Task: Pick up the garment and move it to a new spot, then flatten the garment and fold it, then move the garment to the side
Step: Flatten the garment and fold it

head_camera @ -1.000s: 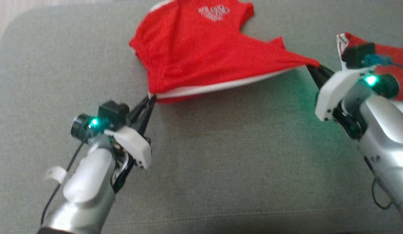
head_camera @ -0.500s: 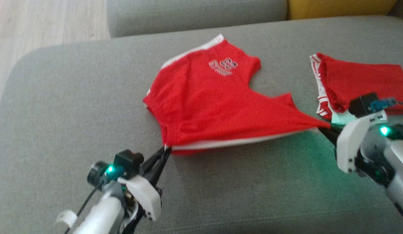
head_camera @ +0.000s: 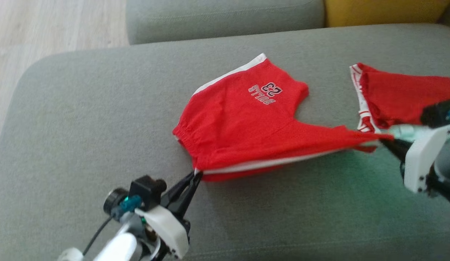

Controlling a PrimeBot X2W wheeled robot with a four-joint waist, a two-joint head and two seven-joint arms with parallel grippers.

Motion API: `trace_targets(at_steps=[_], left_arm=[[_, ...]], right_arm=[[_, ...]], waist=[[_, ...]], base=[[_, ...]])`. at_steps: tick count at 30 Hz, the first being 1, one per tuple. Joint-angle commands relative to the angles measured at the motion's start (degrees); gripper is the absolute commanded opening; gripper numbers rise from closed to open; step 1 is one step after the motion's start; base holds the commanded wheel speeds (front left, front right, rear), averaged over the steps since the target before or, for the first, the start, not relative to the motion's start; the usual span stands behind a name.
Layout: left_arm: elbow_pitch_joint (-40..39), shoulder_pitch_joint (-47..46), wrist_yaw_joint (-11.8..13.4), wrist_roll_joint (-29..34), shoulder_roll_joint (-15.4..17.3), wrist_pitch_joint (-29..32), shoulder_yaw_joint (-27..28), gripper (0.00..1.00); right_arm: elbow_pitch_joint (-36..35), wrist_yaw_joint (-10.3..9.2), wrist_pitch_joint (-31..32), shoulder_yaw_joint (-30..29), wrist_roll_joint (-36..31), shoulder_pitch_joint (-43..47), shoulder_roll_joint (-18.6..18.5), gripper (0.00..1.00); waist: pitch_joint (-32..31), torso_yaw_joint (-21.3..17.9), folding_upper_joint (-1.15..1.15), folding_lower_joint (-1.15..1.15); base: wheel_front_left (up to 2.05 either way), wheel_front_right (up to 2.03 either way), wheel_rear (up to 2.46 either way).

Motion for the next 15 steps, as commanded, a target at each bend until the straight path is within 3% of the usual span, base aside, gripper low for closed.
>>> trace_targets(at_steps=[1,8,15], left_arm=[[-2.2,-3.8,0.6,-0.1,1.3,0.1,2.8,0.0],[-3.0,-8.7,0.9,-0.1,0.0,0.5,3.2,0.0],[0.2,-14.9,0.2,0.1,-2.1,-0.6,3.1,0.0]], right_arm=[[-1.9,0.19,0.2,-1.7,-1.2,-2.1,-1.3,0.0],[-3.3,0.19,2.9,-5.0,-6.5,-8.4,0.9,0.0],[-0.3,0.19,3.8,-2.2,-10.3,-18.5,1.6,0.0]], waist=[[1.0,1.0,0.0,0.01],[5.5,4.6,0.0,0.01],[10.4,8.4,0.0,0.01]], base=[[0.0,0.0,0.0],[0.0,0.0,0.0],[0.0,0.0,0.0]])
